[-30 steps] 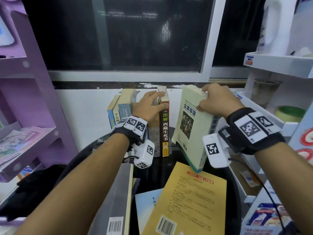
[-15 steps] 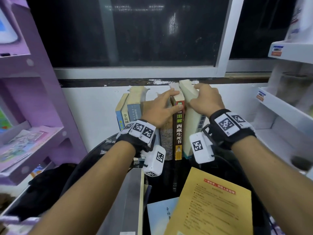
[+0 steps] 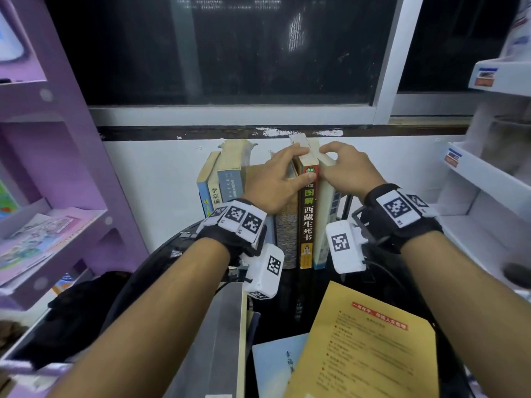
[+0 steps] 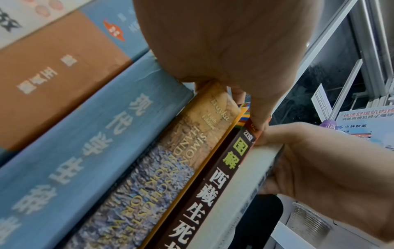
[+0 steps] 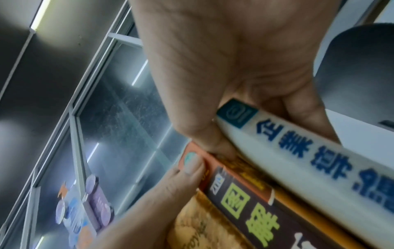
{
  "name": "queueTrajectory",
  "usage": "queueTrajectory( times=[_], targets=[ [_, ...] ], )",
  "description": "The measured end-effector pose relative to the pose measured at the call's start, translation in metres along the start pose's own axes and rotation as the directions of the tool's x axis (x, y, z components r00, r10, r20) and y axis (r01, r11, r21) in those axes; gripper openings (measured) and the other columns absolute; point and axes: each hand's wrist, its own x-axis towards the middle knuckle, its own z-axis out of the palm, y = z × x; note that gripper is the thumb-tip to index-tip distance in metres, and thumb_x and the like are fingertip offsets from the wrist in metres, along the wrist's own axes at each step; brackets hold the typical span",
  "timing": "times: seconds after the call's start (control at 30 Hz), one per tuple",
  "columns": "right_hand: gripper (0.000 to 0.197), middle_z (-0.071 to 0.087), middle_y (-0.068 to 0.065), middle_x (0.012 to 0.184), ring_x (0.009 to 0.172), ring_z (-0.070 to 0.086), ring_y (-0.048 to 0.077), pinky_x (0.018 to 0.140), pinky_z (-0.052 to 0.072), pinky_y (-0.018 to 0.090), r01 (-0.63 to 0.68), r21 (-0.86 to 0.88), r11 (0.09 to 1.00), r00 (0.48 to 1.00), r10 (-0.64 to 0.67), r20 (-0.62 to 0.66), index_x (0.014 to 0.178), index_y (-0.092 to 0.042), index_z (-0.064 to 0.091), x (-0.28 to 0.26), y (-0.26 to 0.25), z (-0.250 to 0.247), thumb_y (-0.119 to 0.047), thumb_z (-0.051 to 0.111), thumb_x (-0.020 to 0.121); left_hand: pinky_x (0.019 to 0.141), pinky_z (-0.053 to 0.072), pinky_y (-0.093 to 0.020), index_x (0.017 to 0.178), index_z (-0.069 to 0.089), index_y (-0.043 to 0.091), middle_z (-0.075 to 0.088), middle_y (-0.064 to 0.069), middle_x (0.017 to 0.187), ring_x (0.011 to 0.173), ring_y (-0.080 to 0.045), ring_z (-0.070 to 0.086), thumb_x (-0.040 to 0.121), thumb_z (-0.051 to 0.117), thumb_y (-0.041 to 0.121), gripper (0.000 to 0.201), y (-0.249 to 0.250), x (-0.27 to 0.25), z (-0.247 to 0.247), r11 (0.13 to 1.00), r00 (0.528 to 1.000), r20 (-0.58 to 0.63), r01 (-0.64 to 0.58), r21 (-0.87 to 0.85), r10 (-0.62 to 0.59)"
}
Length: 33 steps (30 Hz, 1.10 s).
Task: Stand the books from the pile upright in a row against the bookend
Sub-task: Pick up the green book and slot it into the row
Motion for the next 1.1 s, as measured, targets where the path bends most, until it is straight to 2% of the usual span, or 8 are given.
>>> queueTrajectory(
  times=[0.1,0.2,0.3,0.5,0.6,0.77,0.93,1.1],
  targets=[
    [0.057,0.063,0.001,0.108,0.089,0.064,0.018,0.076,0.058,0.035,0.048,0.088,0.995,0.994,-0.056,0.094,0.135,-0.036,0.049,-0.005,0.010,-0.008,-0.031,0.064,0.080,0.111,0.034,-0.042,0.137,0.045,0.023,0.041,-0.001,0.146,0.132,-0.017,0.041,0.091,0.061,0.034,0.051,-0.001,0.000,-0.001,1.000,1.000,-0.001,0.001,-0.006,-0.001],
    [0.072,0.063,0.003,0.113,0.094,0.067,0.017,0.077,0.058,0.030,0.073,0.244,0.967,0.956,-0.138,0.258,0.144,-0.033,0.038,-0.013,0.024,-0.015,-0.009,0.069,0.082,0.111,0.035,-0.043,0.137,0.044,0.025,0.041,0.000,0.146,0.131,-0.017,0.042,0.091,0.061,0.034,0.050,0.001,0.000,0.001,1.000,1.000,-0.004,0.011,0.001,-0.011],
    [0.095,0.064,-0.004,0.113,0.096,0.068,0.014,0.083,0.057,0.032,0.162,0.183,0.970,0.910,-0.219,0.352,0.148,-0.037,0.025,-0.019,0.035,-0.015,0.000,0.076,0.077,0.111,0.035,-0.043,0.137,0.044,0.024,0.041,-0.001,0.146,0.131,-0.018,0.042,0.092,0.061,0.033,0.049,0.003,-0.001,0.000,1.000,1.000,0.000,0.017,-0.012,-0.017],
    [0.099,0.061,-0.017,0.092,0.068,0.066,-0.003,0.053,0.048,0.010,0.241,0.113,0.964,0.944,-0.260,0.202,0.146,-0.040,0.024,-0.027,0.041,0.001,-0.004,0.081,0.073,0.107,0.039,-0.041,0.137,0.045,0.023,0.043,0.001,0.143,0.126,-0.015,0.045,0.089,0.065,0.033,0.052,0.007,-0.003,0.000,0.999,0.999,0.009,0.032,-0.025,-0.032],
    [0.099,0.060,-0.016,0.096,0.066,0.066,-0.005,0.053,0.049,0.010,0.279,0.127,0.952,0.939,-0.298,0.170,0.145,-0.038,0.027,-0.026,0.041,0.005,-0.004,0.083,0.071,0.106,0.041,-0.041,0.135,0.045,0.023,0.044,0.001,0.141,0.123,-0.015,0.047,0.088,0.066,0.031,0.052,0.006,-0.002,0.001,0.999,1.000,0.001,0.029,-0.020,-0.029],
    [0.097,0.062,-0.007,0.108,0.076,0.070,0.007,0.061,0.055,0.017,0.302,0.157,0.940,0.941,-0.321,0.108,0.144,-0.039,0.032,-0.023,0.043,0.011,-0.003,0.084,0.069,0.105,0.042,-0.042,0.135,0.045,0.022,0.045,0.001,0.140,0.124,-0.014,0.047,0.089,0.065,0.030,0.052,0.003,-0.001,0.002,1.000,1.000,-0.012,0.029,-0.008,-0.029],
    [0.094,0.055,-0.022,0.094,0.075,0.069,0.008,0.057,0.053,0.015,0.300,0.164,0.940,0.942,-0.319,0.108,0.143,-0.039,0.035,-0.021,0.042,0.011,-0.004,0.083,0.070,0.103,0.043,-0.044,0.135,0.045,0.021,0.047,0.001,0.138,0.123,-0.016,0.048,0.089,0.065,0.030,0.052,0.000,0.000,0.002,1.000,1.000,-0.020,0.024,0.010,-0.024],
    [0.092,0.053,-0.025,0.094,0.075,0.069,0.005,0.055,0.053,0.012,0.318,0.180,0.931,0.936,-0.339,0.099,0.142,-0.035,0.038,-0.018,0.043,0.011,-0.001,0.083,0.069,0.104,0.043,-0.043,0.136,0.045,0.020,0.047,0.001,0.139,0.124,-0.016,0.048,0.089,0.065,0.029,0.052,0.000,0.000,0.002,1.000,0.999,-0.023,0.025,0.007,-0.025]
  ],
)
